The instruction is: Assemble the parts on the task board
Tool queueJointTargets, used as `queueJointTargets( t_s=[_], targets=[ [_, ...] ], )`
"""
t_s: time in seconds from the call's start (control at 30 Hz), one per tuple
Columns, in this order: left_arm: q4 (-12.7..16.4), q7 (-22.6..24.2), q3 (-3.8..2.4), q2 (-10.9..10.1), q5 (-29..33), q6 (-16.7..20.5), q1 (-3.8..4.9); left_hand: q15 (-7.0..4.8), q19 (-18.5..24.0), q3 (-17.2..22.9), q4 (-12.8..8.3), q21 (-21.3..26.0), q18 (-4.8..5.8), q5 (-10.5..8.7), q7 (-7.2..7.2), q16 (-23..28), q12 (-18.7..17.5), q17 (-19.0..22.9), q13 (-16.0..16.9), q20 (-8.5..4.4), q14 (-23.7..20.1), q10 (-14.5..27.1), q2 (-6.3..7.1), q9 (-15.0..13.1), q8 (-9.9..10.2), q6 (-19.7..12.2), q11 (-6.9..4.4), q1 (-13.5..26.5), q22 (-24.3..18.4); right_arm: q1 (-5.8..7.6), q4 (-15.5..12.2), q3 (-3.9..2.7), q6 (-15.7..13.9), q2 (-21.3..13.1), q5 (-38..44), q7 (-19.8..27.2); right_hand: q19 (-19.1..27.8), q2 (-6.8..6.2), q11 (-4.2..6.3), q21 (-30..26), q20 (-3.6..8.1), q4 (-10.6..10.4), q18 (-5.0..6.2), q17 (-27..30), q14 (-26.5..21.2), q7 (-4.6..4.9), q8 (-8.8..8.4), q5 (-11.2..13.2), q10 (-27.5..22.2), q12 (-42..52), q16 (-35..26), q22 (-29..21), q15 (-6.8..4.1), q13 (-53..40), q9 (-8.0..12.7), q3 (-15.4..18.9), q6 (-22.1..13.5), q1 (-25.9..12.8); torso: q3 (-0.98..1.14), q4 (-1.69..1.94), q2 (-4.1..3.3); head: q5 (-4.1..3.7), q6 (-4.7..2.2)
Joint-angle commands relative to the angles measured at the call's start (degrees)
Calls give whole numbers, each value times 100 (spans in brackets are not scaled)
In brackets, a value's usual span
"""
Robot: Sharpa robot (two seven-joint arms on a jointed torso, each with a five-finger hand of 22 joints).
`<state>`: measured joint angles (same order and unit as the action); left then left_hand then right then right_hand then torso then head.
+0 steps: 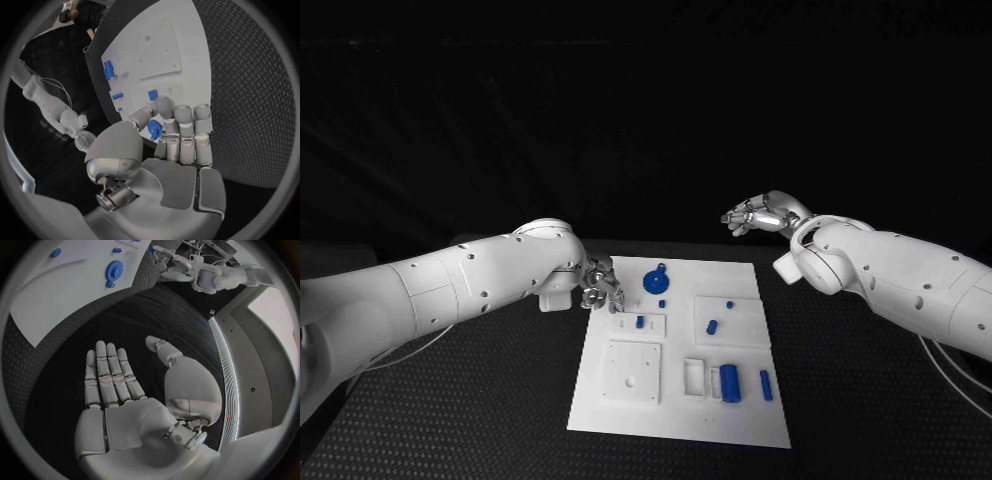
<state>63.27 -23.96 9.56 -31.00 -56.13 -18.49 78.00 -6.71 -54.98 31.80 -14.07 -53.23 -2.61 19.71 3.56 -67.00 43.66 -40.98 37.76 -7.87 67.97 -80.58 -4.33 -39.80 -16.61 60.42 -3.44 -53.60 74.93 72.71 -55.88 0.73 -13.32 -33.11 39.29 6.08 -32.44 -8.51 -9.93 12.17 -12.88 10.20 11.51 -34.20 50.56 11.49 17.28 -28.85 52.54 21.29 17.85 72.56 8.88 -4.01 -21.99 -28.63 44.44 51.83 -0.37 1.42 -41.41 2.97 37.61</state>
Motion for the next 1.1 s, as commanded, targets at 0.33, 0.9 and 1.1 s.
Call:
queueJointTargets(
  t_s=[0.33,0.9,1.1],
  targets=[
    [-349,-184,33,353,109,-1034,73,36,38,179,-242,-30,-58,192,-105,-4,8,-3,-1,-384,1,7,-2,-264,-49,163,-46,3,116,-1,12,-1,66,36,0,11,2,68,-14,-28,-36,24,38,-8,24,102,28,-32,20,-38,-34,11,24,7,10,19,-47,9,6,5,2,10,18],
    [-517,-194,160,561,-46,-983,61,41,17,166,-231,-67,-68,467,-131,-33,29,-13,4,-368,30,-11,-23,-362,-90,210,-73,58,114,0,12,-1,63,59,1,21,-1,70,-14,-32,-38,29,39,-10,25,102,30,-32,21,-37,-36,17,24,6,11,20,-47,13,-5,5,-1,19,31],
    [-590,-223,220,594,-91,-931,31,35,6,161,-226,-74,-71,485,-136,-38,33,-14,5,-368,38,-17,-43,-385,-98,216,-77,79,112,0,18,-1,62,66,1,23,-2,71,-14,-34,-38,30,39,-11,26,102,30,-33,21,-37,-36,19,24,6,11,21,-47,12,-3,6,-1,17,44]
  ],
)
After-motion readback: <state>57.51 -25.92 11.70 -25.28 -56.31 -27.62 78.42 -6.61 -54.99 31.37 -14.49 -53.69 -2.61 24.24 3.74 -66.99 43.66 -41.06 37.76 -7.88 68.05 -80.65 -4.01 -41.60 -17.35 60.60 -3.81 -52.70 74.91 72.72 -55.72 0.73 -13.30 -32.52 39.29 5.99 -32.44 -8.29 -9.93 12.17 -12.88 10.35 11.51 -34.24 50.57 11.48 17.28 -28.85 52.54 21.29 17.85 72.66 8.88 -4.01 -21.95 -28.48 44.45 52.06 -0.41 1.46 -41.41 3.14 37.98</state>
